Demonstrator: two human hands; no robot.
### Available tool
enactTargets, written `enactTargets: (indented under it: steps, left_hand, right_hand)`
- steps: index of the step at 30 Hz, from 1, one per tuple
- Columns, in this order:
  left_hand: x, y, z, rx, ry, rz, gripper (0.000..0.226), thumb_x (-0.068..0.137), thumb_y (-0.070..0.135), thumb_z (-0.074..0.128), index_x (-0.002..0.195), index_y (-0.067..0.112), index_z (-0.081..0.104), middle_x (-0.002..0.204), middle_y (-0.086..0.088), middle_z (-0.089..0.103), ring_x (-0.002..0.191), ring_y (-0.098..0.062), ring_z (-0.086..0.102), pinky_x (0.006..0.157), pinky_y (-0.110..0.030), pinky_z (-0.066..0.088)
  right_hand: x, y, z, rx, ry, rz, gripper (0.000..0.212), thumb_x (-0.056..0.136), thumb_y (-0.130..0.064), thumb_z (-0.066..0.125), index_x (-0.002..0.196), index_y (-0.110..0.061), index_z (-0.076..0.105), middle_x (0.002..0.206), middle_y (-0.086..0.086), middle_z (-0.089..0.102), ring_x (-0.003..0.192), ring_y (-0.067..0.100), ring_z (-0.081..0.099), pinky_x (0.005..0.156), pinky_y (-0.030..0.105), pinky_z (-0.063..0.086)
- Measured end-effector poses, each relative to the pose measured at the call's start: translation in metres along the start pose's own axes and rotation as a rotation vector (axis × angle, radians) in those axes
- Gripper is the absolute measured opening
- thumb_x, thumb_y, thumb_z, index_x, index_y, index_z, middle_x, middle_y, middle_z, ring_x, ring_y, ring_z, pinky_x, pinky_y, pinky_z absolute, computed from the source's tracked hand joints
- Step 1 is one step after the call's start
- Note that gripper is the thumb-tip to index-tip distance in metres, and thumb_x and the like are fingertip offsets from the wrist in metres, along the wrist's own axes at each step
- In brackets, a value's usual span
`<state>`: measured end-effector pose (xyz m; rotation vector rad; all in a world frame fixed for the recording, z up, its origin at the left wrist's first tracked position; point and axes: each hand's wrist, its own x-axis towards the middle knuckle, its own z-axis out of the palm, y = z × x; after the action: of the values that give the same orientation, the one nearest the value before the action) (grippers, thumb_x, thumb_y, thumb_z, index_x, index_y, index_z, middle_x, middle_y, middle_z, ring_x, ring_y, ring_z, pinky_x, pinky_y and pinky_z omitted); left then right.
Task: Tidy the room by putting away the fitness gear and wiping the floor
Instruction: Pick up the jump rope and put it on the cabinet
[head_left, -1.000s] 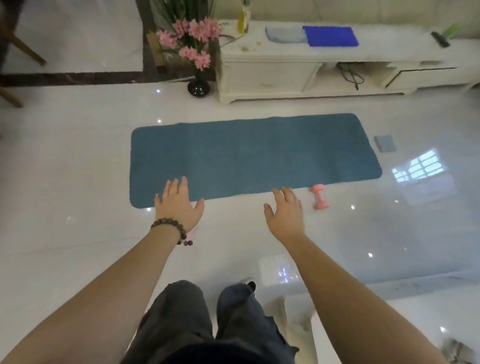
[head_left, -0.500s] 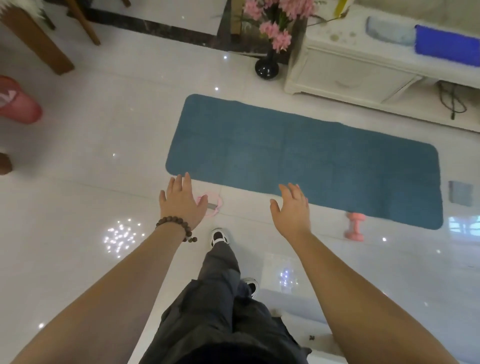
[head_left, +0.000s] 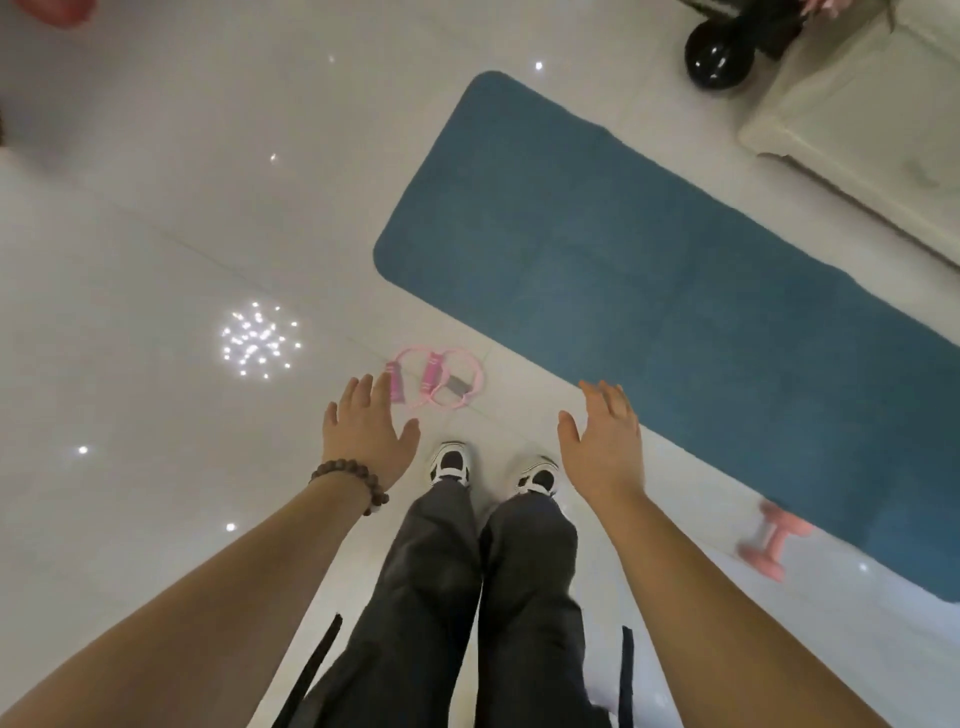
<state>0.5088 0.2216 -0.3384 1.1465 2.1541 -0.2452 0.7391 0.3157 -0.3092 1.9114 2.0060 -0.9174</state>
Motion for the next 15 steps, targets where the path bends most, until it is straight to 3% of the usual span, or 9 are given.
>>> enactTargets:
  steps: [6, 11, 15]
  left_hand:
    - [0.110, -0.013, 0.116, -0.085, -0.043, -0.082, 0.068, 0.095, 0.044, 0.043, 0.151, 0.016, 0.017, 0.158, -0.006, 0.020, 0.147, -0.024, 0.013, 0.119, -0.045, 0.013]
    - [0.204, -0.024, 0.214, -0.200, 0.077, -0.126, 0.053, 0.093, 0.038, 0.048, 0.139, 0.012, 0.039, 0.139, -0.008, 0.045, 0.129, -0.025, 0.040, 0.111, -0.043, 0.032]
    - [0.267, -0.028, 0.280, -0.280, 0.119, -0.157, 0.051, 0.095, 0.036, 0.047, 0.139, 0.011, 0.040, 0.137, -0.006, 0.046, 0.126, -0.022, 0.043, 0.107, -0.039, 0.036]
  right_hand:
    - [0.112, 0.010, 0.112, -0.058, -0.106, -0.087, 0.049, 0.098, -0.032, 0.044, 0.143, -0.016, 0.036, 0.153, 0.008, 0.030, 0.143, 0.026, 0.022, 0.115, 0.046, 0.024]
    - [0.193, 0.027, 0.203, -0.098, -0.164, -0.175, 0.049, 0.098, -0.033, 0.044, 0.144, -0.018, 0.035, 0.154, 0.006, 0.028, 0.143, 0.024, 0.021, 0.114, 0.046, 0.027]
    - [0.241, 0.046, 0.261, -0.130, -0.172, -0.259, 0.049, 0.097, -0.031, 0.045, 0.144, -0.019, 0.036, 0.155, 0.005, 0.026, 0.144, 0.021, 0.017, 0.115, 0.042, 0.025]
